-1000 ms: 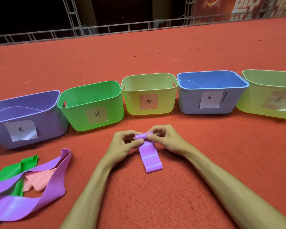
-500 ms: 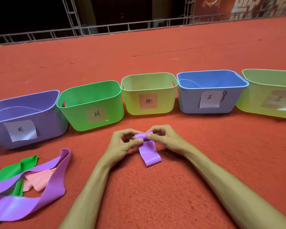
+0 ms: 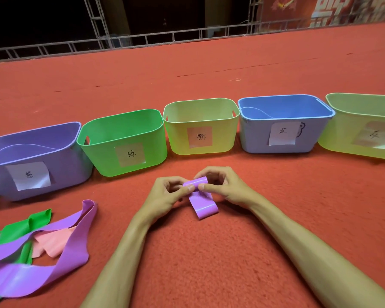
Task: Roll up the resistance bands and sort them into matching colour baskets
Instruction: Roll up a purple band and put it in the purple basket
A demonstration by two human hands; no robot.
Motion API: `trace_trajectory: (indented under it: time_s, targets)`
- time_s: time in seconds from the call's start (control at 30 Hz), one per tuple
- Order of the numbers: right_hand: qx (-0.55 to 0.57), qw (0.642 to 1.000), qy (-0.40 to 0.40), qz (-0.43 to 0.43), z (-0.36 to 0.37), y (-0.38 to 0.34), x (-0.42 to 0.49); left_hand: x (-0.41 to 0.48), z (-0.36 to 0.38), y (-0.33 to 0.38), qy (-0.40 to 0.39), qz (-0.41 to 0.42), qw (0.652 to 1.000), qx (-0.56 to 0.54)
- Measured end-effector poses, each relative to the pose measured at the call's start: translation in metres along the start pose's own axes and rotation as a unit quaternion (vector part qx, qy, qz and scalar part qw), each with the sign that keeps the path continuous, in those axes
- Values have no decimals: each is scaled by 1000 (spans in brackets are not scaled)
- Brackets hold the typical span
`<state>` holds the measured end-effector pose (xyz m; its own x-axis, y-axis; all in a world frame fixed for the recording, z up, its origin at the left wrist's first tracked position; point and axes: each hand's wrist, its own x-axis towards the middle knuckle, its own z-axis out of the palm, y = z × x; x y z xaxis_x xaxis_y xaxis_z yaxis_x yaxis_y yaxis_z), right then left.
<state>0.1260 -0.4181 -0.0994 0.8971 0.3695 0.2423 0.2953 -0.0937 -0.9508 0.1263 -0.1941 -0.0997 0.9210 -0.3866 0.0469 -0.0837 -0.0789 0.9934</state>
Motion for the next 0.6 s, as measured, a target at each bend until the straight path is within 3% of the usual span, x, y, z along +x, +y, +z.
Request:
trace_trajectory:
  time_s: [0.23,0.33,0.6]
  targets:
    - [7,998,16,56,4,3,2,0,-5,0,22,21,999,-11]
    - [21,999,7,46,2,2,0,1,-7,-1,22,54,998,28]
    - [39,999,-9,3,1,0,-2,1,-2,-1,-4,21,1000,18]
